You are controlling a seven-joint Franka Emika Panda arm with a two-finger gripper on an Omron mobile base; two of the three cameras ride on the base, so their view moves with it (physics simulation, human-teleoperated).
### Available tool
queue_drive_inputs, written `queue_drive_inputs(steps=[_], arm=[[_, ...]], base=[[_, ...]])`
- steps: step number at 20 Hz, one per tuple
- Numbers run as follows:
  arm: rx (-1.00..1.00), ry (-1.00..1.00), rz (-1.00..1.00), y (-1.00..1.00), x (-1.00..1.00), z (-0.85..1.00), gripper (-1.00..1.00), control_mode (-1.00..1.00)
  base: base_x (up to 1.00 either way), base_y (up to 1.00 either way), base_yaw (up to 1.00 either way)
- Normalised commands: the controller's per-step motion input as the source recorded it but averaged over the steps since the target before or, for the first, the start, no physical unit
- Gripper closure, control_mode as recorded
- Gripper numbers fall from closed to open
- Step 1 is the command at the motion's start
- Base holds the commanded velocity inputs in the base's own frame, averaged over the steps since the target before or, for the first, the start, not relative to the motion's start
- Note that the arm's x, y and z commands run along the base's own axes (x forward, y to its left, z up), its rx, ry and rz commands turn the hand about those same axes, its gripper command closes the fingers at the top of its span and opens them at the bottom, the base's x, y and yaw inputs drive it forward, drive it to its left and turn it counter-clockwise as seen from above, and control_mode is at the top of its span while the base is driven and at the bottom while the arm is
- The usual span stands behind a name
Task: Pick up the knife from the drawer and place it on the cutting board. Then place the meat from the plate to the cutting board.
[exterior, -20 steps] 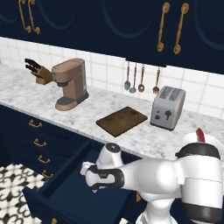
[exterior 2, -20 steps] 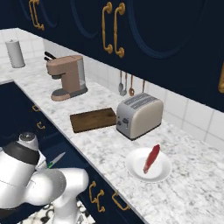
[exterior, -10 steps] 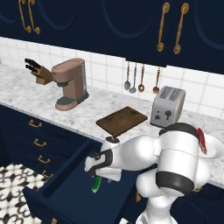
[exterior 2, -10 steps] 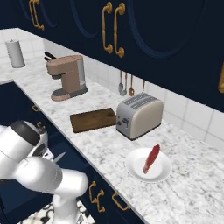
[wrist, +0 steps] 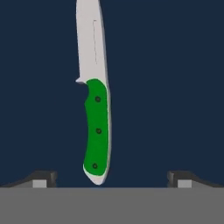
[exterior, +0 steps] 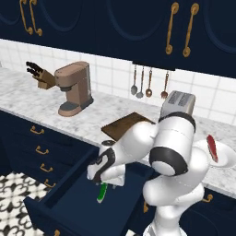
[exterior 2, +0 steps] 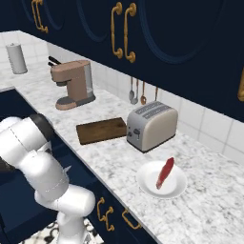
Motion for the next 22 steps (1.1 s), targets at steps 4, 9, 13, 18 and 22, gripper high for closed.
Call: queue_drive_inputs(steps=[4,9,13,18,22], arm=[[-0.01,0.03,0.0,0.02,0.26,-0.35,-1.0,-1.0],[-0.01,0.02,0.0,0.0,0.2,-0.33,-1.0,-1.0],[-0.04,0.02,0.0,0.14,0.08,-0.22,-1.0,-1.0],[-0.06,0.04,0.0,0.15,0.02,-0.25,-1.0,-1.0],[-0.06,0.07,0.0,0.16,0.04,-0.3,-1.0,-1.0]], base=[[0.0,0.0,0.0],[0.0,0.0,0.0],[0.0,0.0,0.0],[0.0,0.0,0.0],[0.0,0.0,0.0]])
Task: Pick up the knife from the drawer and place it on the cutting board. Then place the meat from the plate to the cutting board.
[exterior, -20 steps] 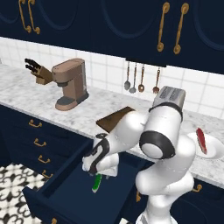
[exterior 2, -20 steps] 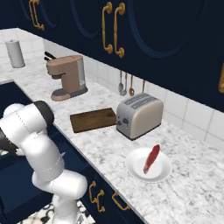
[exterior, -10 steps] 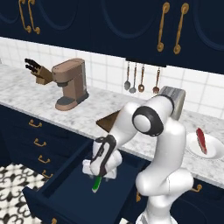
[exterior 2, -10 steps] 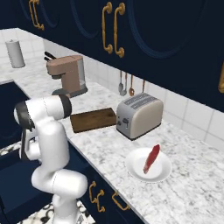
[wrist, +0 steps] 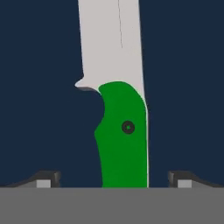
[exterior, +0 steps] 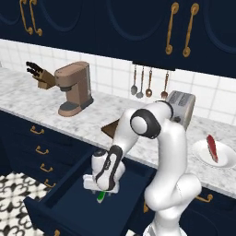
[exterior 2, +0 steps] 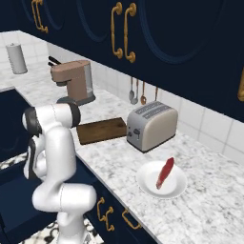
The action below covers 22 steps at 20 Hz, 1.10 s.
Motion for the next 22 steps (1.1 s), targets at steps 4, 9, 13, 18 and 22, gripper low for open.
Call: queue_drive_inputs(steps=[4,9,13,18,22], arm=[[-0.02,0.04,0.0,0.15,0.0,-0.32,1.0,-1.0],[0.0,0.0,0.0,0.41,0.0,-0.16,1.0,-1.0],[0.0,-0.01,0.0,0.42,-0.36,0.35,1.0,-1.0],[0.0,-0.1,0.0,0.21,-0.67,1.0,1.0,-1.0],[0.0,-0.04,-0.02,-0.02,-0.07,1.0,1.0,-1.0]], base=[[0.0,0.0,0.0],[0.0,0.0,0.0],[0.0,0.0,0.0],[0.0,0.0,0.0],[0.0,0.0,0.0]])
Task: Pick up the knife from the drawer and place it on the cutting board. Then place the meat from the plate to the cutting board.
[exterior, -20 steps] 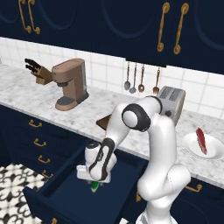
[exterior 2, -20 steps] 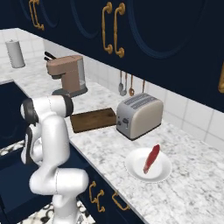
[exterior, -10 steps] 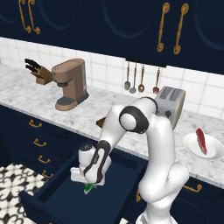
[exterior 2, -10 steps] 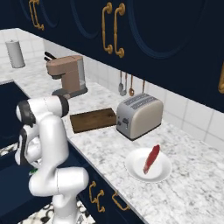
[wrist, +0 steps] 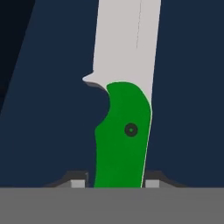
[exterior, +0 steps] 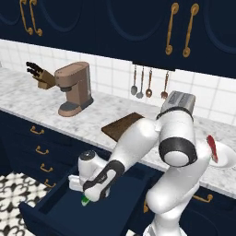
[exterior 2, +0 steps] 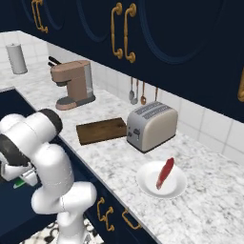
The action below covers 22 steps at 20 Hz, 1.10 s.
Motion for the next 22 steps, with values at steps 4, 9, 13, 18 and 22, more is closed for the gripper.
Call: queue_drive_inputs(steps=[4,9,13,18,22], arm=[[0.0,-0.04,-0.01,-0.17,0.2,1.0,1.0,-1.0],[0.0,0.0,-0.07,-0.21,0.54,0.86,1.0,-1.0],[0.01,0.07,-0.18,-0.42,0.91,0.5,1.0,-1.0],[0.0,0.07,-0.17,-0.28,1.0,0.68,1.0,-1.0],[0.0,0.07,-0.13,-0.31,0.97,0.2,1.0,-1.0]], base=[[0.0,0.0,0.0],[0.0,0.0,0.0],[0.0,0.0,0.0],[0.0,0.0,0.0],[0.0,0.0,0.0]])
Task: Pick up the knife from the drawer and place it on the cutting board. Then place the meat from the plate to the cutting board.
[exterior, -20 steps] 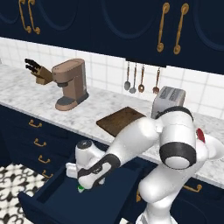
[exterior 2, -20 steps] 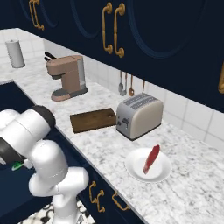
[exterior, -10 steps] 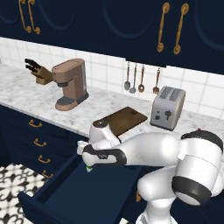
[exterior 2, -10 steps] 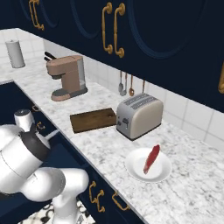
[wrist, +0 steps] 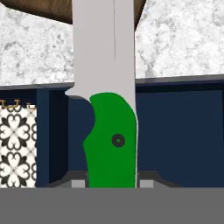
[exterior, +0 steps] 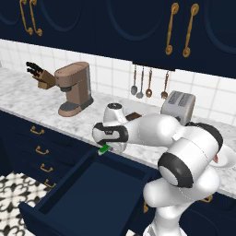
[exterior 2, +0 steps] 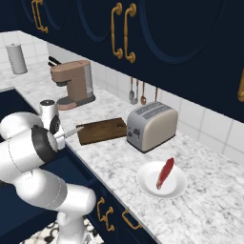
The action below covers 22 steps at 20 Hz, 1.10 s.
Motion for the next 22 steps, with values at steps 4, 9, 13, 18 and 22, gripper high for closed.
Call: queue_drive_inputs(steps=[4,9,13,18,22], arm=[[0.0,0.17,-0.05,-0.35,1.0,-0.06,1.0,-1.0],[0.0,0.12,-0.02,-0.11,0.96,-0.02,1.0,-1.0],[-0.05,0.0,0.0,0.0,0.8,-0.22,1.0,-1.0],[-0.06,-0.03,0.01,-0.02,0.64,-0.4,1.0,-1.0],[0.0,0.0,0.0,-0.24,0.65,-0.17,1.0,-1.0]], base=[[0.0,0.0,0.0],[0.0,0.0,0.0],[0.0,0.0,0.0],[0.0,0.0,0.0],[0.0,0.0,0.0]])
